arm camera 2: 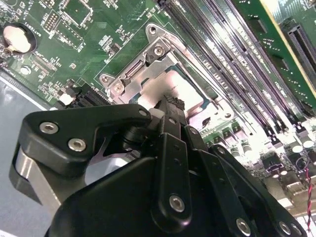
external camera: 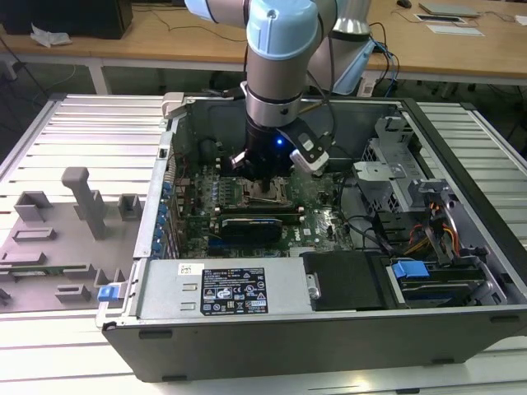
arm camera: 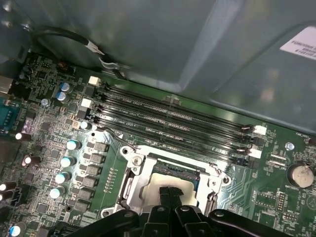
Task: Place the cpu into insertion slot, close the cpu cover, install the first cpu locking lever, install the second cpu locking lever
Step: 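Close the cpu cover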
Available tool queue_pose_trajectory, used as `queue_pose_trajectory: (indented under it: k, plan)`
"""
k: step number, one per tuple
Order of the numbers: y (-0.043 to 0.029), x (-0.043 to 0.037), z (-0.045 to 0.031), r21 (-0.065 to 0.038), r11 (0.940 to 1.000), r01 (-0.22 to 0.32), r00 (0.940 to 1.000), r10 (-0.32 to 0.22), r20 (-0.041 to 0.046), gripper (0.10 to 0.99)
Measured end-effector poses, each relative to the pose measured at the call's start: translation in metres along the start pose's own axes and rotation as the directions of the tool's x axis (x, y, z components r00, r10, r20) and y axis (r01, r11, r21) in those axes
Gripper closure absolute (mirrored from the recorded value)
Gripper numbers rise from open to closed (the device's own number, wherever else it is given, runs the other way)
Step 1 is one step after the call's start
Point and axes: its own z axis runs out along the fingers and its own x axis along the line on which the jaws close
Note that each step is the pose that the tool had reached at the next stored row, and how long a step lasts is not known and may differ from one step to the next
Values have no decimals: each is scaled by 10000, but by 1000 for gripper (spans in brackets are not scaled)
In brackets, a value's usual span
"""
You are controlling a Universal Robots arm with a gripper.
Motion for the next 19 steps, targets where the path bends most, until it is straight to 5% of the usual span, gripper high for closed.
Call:
queue_pose_trajectory:
  k: [2, 4, 6, 8, 16, 19]
  plan:
    - [3, -1, -14, 24, 10000, -1, 10000, 1, -7, 980]
    - [3, 0, -22, 174, 9998, -3, 10000, 4, -65, 980]
    - [-2, 0, -25, 410, 9992, -12, 9998, 19, -174, 980]
    - [-13, 3, -28, 830, 9965, -40, 9994, 68, -336, 980]
    - [-88, -79, -12, 874, 9960, -160, 9992, 192, -355, 980]
    - [-107, -97, 34, 739, 9971, -175, 9993, 199, -319, 980]
